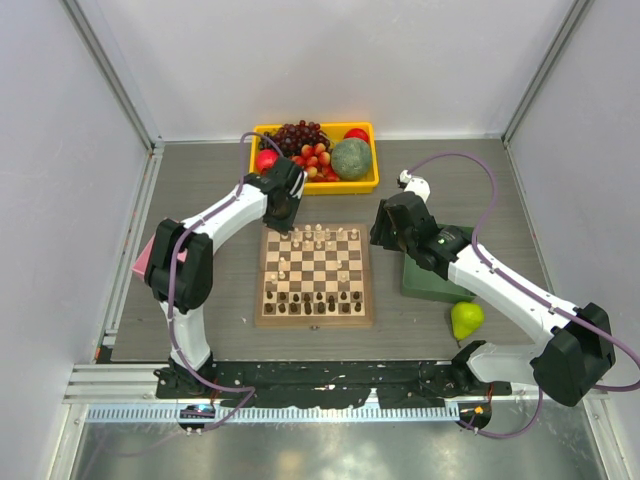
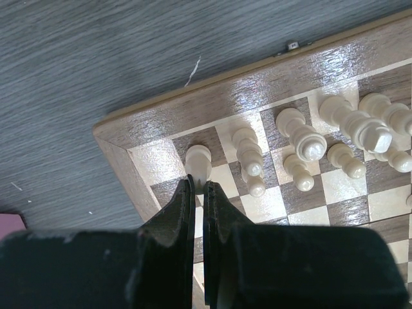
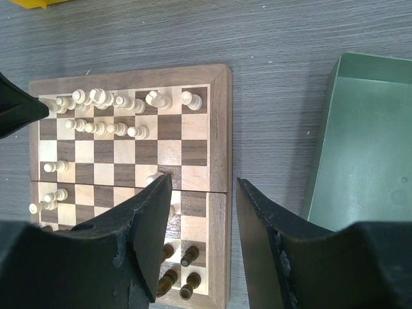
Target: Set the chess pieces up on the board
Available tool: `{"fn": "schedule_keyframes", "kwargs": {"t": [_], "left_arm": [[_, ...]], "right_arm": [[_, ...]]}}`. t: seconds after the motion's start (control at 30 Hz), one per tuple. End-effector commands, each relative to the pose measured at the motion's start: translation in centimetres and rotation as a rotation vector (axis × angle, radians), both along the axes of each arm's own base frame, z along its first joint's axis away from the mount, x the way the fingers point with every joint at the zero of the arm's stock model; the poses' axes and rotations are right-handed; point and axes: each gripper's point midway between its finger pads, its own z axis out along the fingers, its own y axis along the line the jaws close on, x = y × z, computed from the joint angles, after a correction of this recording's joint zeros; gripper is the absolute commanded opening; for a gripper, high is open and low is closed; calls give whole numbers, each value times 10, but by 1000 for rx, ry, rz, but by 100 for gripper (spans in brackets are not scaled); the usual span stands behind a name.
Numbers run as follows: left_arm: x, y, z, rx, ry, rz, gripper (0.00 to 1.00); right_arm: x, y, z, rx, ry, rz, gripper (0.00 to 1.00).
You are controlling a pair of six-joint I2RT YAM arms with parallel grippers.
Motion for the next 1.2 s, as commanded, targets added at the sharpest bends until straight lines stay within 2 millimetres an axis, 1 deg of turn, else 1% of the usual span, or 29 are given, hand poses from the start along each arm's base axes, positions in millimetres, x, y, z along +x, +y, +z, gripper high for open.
{"fn": "schedule_keyframes", "kwargs": {"t": [0.0,0.13,0.3,0.37,0.43,0.57,0.7,0.87,1.1,1.17], "left_arm": [[12,-7,5,-42,-32,12,0],[9,-7,2,-46,-22,10,0],[7,-6,-2,-46,-13,18,5],[5,-7,-4,-53,-7,15,11],[4,-7,-5,-53,-3,16,12],[4,-5,-2,-59,-11,25,22],[5,-2,2,-57,-23,38,29],[6,8,12,-41,-42,63,36],[8,15,33,-48,-97,82,47],[8,20,39,-40,-115,94,49]], "right_arm": [[7,5,12,35,-39,-4,50],[7,5,12,34,-40,-6,50],[8,4,12,36,-39,-9,50],[7,4,12,35,-38,-8,50],[8,5,12,34,-38,-7,51],[7,5,12,32,-38,-4,50],[6,3,14,34,-46,-7,50],[7,3,20,40,-60,-7,51],[7,3,21,40,-59,-5,52],[6,2,21,38,-59,-6,54]]}}
